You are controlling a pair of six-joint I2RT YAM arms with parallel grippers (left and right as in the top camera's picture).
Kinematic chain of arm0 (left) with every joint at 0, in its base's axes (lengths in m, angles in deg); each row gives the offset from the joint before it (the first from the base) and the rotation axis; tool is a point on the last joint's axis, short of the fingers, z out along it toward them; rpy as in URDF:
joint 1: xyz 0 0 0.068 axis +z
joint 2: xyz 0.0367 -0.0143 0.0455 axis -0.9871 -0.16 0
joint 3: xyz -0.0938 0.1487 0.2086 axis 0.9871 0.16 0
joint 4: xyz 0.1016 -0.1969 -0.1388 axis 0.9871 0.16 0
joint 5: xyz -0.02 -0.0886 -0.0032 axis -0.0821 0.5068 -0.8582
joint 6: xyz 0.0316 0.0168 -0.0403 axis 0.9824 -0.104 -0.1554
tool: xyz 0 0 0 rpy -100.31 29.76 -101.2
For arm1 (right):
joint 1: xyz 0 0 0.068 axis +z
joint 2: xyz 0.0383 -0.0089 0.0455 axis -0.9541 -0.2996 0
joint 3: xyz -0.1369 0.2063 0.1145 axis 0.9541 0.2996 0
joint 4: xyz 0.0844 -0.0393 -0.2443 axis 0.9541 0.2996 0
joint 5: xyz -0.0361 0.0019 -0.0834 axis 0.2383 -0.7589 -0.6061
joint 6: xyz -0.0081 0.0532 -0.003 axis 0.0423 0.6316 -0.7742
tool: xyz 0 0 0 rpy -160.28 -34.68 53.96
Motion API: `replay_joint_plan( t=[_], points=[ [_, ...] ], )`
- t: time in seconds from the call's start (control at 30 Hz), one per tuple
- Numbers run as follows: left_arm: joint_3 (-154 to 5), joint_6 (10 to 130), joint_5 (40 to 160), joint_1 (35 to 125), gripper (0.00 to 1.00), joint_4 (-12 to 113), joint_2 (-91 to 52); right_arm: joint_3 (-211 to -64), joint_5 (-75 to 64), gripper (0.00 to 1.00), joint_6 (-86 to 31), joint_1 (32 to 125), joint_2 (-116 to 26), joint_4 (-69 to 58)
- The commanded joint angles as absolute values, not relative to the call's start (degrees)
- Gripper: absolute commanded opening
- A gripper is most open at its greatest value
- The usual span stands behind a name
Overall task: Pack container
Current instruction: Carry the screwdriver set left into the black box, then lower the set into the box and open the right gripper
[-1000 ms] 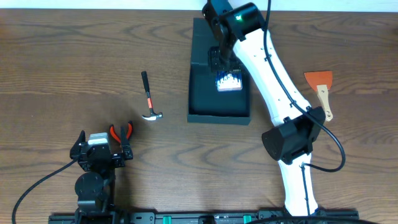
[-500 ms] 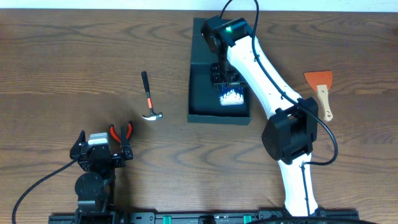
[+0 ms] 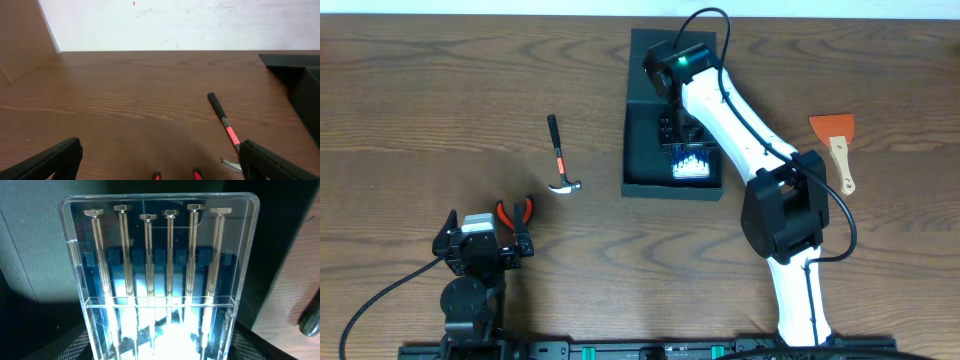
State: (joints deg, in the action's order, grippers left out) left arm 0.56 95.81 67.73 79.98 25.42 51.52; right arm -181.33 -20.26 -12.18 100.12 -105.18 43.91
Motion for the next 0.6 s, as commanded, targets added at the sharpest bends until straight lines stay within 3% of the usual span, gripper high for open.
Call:
replay_joint_plan(
  t=[0.0, 0.57],
  points=[
    [2.13, 96.57, 67.91, 79.84, 0.99, 26.08, 51.59, -179.45, -20.30, 0.46, -10.84, 100.14, -104.92, 42.73],
    [2.13, 96.57, 67.91, 79.84, 0.99, 26.08, 51.59, -172.28, -20.52, 0.45, -10.60, 98.92, -104.92, 36.79]
  ],
)
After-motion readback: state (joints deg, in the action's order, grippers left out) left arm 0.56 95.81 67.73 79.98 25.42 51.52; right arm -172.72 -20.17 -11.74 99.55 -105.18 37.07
